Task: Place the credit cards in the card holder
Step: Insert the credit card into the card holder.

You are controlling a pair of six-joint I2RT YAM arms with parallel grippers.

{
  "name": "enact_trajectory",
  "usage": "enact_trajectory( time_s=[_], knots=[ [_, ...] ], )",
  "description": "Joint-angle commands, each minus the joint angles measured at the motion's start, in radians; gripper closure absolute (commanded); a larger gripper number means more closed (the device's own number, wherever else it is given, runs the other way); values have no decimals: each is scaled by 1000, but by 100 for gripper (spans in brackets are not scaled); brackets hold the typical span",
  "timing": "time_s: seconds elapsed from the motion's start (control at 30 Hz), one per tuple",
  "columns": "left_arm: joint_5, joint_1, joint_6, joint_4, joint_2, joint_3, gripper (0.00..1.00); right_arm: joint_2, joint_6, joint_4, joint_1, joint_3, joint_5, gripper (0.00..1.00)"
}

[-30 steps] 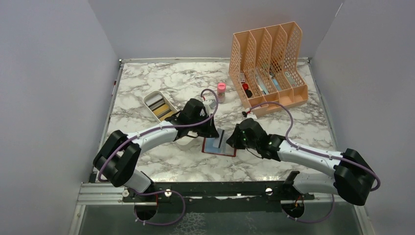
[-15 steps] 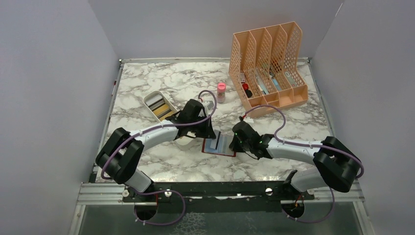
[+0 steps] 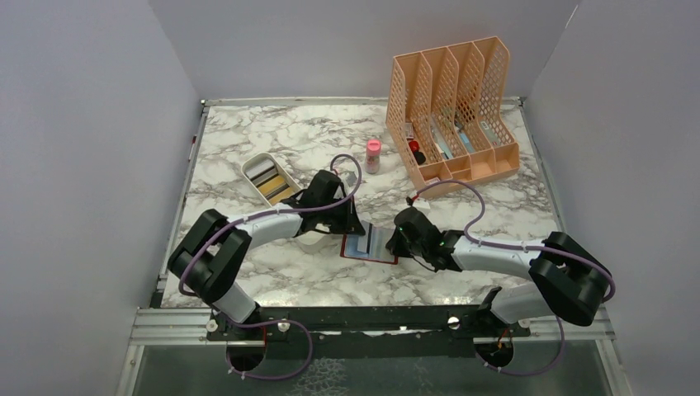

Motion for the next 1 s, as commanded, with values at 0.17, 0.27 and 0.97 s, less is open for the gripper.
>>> enact_trajectory(
  time_s=[0.17, 0.27, 0.97],
  knots=[
    [8, 1, -17, -10, 81, 24, 100, 16, 3, -61, -6, -36, 42, 99],
    [10, 1, 1, -30, 96, 32, 100, 18, 9, -58, -6, -38, 39, 99],
    [88, 0, 74, -50, 94, 67, 100, -18, 2, -94, -6, -32, 31, 94]
  ],
)
